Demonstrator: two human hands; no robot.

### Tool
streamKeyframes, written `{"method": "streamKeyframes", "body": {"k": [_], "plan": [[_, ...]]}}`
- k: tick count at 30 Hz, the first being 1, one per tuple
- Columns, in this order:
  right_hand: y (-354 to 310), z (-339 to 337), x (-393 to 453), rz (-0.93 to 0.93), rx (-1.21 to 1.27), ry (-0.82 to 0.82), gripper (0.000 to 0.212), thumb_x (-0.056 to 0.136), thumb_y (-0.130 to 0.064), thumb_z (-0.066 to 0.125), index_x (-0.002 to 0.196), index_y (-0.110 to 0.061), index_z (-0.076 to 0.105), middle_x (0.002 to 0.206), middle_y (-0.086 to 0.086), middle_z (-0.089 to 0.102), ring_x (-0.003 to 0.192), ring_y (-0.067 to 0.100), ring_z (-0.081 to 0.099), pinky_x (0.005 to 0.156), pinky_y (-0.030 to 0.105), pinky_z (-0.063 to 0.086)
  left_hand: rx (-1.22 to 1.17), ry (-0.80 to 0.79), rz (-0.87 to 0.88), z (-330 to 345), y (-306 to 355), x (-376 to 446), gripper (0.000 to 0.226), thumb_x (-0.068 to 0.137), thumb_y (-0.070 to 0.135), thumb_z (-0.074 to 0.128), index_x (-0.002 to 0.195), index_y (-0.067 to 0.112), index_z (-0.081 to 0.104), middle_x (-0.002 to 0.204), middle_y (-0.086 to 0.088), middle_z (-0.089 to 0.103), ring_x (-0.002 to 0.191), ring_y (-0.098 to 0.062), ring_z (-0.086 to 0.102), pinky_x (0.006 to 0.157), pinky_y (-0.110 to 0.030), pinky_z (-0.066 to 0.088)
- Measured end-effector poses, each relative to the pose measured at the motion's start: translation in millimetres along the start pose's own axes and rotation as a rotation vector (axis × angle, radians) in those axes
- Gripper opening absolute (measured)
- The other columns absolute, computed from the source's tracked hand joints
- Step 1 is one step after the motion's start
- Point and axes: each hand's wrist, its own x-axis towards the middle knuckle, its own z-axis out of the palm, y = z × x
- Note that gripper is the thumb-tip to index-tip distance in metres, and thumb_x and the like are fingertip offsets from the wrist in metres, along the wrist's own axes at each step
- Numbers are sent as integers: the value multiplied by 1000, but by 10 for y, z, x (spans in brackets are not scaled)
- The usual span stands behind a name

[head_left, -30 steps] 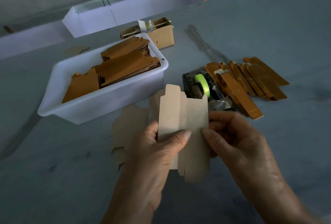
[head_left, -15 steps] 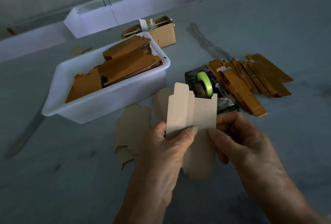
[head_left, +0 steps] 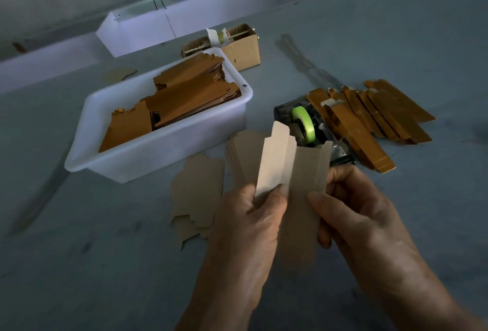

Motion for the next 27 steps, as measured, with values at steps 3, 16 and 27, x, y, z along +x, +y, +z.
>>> {"method": "streamKeyframes", "body": {"k": [3,16,27], "plan": [[-20,1,-6,-9,39,-26,11,69,-24,68,78,-21,63,63,1,61,48,14,53,44,20,44,-22,-43,-4,1,25,-6,21,78,41,65,85,24,72,73,-12,72,71,-31,70,68,-54,57],[-45,31,-32,3,-173,29,30,71,-28,63,99,-20,60,79,1,69,62,14,65,53,22,51,358,27,220,-2,39,-19,14,97,24,47,105,25,58,87,4,67,76,-5,61,68,-26,49],[-109,-72,28,85,172,-185,60,58,-39,86,110,-18,66,77,5,67,62,15,63,52,23,50,-94,-174,-48,-111,18,59,6,87,19,67,87,23,71,71,-7,70,65,-19,64,59,-33,49]]}}
